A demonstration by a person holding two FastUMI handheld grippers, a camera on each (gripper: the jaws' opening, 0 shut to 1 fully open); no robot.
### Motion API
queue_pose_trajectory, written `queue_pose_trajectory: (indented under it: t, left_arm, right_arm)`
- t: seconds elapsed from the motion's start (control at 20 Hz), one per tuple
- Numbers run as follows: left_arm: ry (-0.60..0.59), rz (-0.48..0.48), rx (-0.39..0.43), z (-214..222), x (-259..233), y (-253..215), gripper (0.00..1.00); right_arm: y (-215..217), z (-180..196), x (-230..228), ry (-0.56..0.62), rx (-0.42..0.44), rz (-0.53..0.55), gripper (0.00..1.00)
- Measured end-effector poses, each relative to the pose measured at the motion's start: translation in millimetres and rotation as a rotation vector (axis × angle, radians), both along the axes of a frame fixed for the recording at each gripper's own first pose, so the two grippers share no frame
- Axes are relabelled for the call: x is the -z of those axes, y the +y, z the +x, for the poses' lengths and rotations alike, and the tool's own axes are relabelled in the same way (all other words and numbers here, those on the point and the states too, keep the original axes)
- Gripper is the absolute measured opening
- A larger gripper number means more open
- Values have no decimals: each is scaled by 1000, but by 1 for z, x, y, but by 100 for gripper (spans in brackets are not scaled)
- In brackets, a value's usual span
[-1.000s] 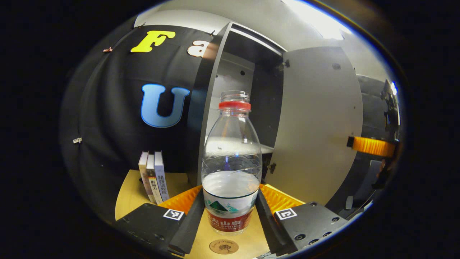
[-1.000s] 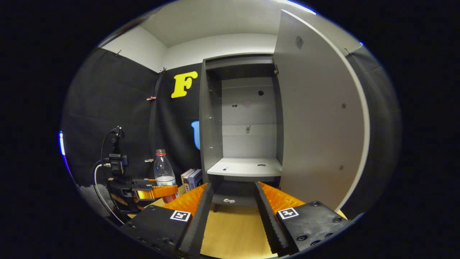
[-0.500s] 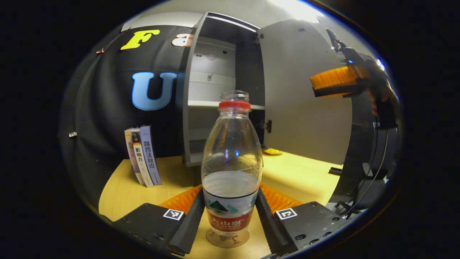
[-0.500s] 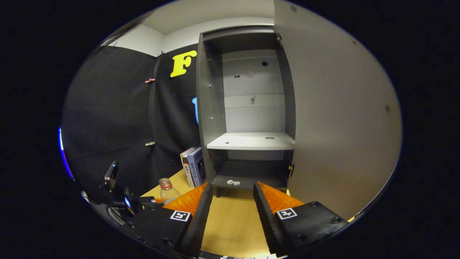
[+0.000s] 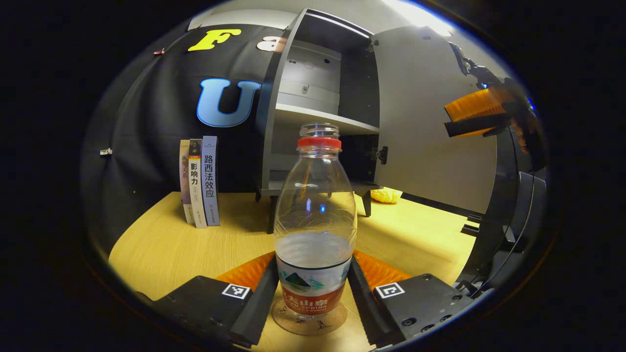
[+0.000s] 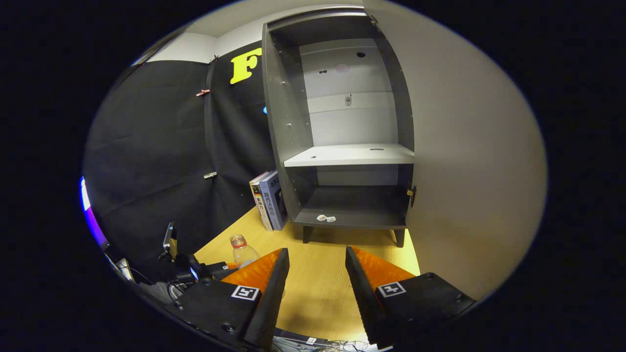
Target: Open the cabinet door with the right hand, grasp the bottle in the cabinet with the left hand and place it on the coaster, then close the cabinet door with the right hand.
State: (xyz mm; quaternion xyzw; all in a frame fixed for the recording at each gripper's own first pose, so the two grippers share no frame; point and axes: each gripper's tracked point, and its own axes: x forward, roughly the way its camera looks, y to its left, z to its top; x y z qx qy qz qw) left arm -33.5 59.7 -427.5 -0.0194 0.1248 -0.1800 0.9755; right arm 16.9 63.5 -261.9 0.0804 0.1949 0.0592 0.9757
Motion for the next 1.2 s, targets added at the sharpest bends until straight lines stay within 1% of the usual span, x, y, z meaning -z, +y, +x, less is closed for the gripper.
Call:
queue_pose_trajectory:
  t: [0.15,0.25,0.4,0.45,0.5,0.55,0.8,0.95,1.15,1.2]
  left_arm:
    - [-19,25,7,-1,2,-1,78]
    - [-25,24,9,-2,1,0,79]
    - [11,22,-1,-2,5,4,81]
    - [23,20,-3,0,5,4,82]
    - [26,15,0,-2,4,4,89]
    - [25,11,3,-3,2,3,93]
    - [18,11,32,-7,-11,-5,95]
    - [15,5,36,-5,-29,-8,94]
    - [-48,-9,15,7,-78,-4,94]
    - [-62,-19,21,9,-95,-6,95]
  right_arm:
    - [-2,2,6,23,2,12,72]
    - [-1,2,9,34,1,13,72]
    - [5,-5,13,49,-19,20,72]
    - [7,-6,14,52,-24,14,72]
    - [9,-8,14,55,-28,8,72]
    - [11,-8,13,55,-33,6,72]
    - [17,-11,6,47,-45,8,72]
    - [15,-12,-4,35,-30,15,72]
    - [7,-10,-34,-24,-3,0,72]
    - [6,-11,-45,-38,5,-5,72]
